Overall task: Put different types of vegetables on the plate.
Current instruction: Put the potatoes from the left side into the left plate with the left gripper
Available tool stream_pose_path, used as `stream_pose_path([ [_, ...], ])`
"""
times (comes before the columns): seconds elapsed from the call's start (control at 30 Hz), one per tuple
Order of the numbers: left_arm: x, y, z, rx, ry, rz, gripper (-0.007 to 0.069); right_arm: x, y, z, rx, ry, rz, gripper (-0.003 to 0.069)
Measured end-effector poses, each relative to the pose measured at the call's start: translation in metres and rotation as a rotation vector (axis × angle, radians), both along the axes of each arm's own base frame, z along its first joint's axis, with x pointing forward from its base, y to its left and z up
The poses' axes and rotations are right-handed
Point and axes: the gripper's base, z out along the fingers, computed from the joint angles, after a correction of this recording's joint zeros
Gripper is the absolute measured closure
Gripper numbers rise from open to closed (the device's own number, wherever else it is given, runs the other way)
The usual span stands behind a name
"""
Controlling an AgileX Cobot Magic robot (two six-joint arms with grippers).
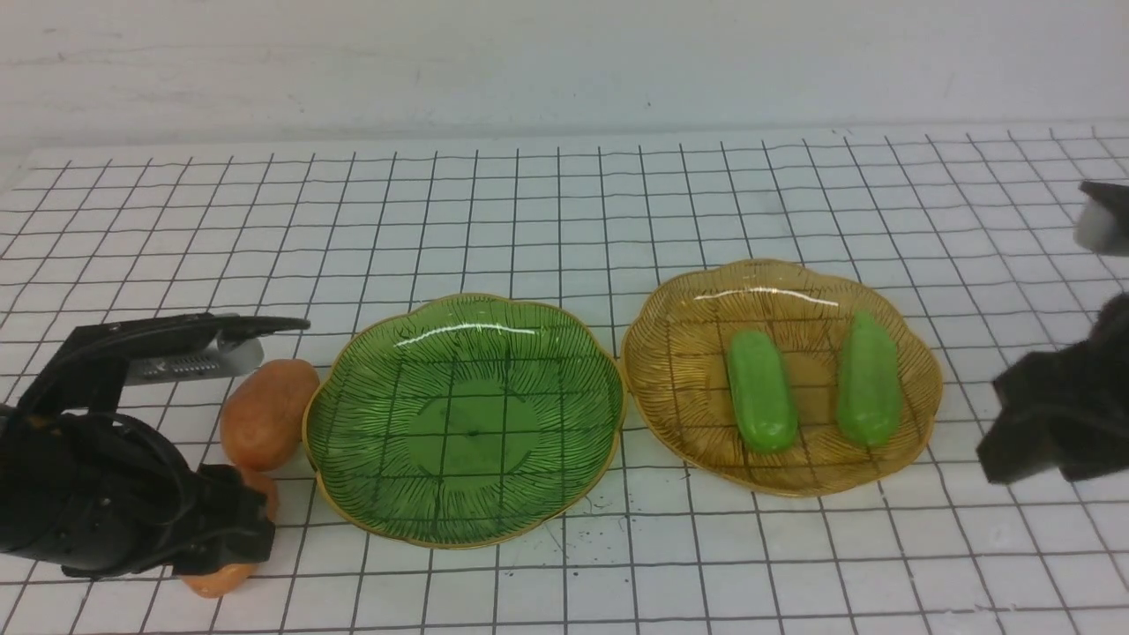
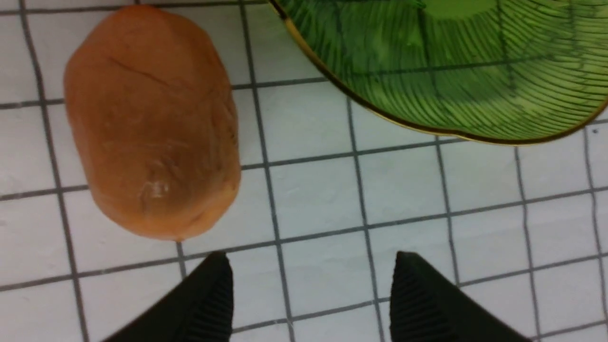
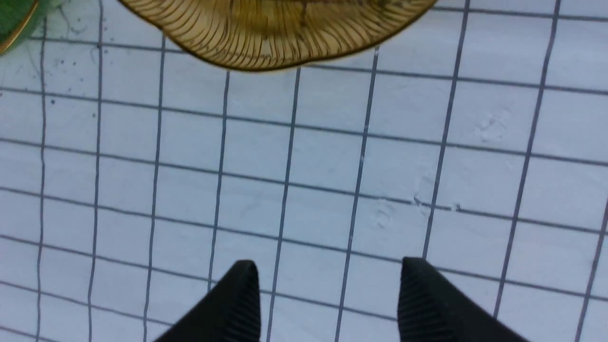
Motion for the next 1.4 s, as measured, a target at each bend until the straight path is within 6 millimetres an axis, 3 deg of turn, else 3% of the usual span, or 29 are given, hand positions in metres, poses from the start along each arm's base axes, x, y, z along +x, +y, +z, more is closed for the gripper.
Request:
stream_pose_path([
  [0.23, 0.014, 0.005, -0.009, 0.055, -0.023, 0.003, 0.0167, -0.034, -0.003, 0.018, 0.0, -0.106, 0.034, 0.0407],
  [0.43, 0.028, 0.008, -0.002, 0.098, -0.076, -0.002, 0.0036, -0.038, -0.004, 0.022, 0.004, -0.125, 0.037, 0.0444],
  [0.6, 0.037, 0.01, -0.02, 0.134, -0.012, -0.025, -0.0022, -0.038, -0.004, 0.022, 0.005, -0.125, 0.037, 0.0446],
  [0.87, 0.055, 0.015, -0.046, 0.21, -0.006, -0.056, -0.0003, -0.038, -0.002, 0.022, 0.027, -0.123, 0.035, 0.0445],
  [1.1, 0.061, 0.016, -0.06, 0.209, 0.04, -0.054, 0.011, -0.038, -0.001, 0.022, 0.034, -0.122, 0.035, 0.0445],
  [1.27, 0.058, 0.016, -0.055, 0.19, 0.111, -0.01, 0.011, -0.038, -0.001, 0.022, 0.034, -0.122, 0.035, 0.0447],
  [1.33, 0.055, 0.015, -0.044, 0.184, 0.167, -0.007, 0.011, -0.038, -0.001, 0.022, 0.034, -0.122, 0.035, 0.0447],
  [1.4, 0.058, 0.015, -0.013, 0.175, 0.154, 0.007, 0.011, -0.038, -0.001, 0.022, 0.034, -0.122, 0.035, 0.0447],
])
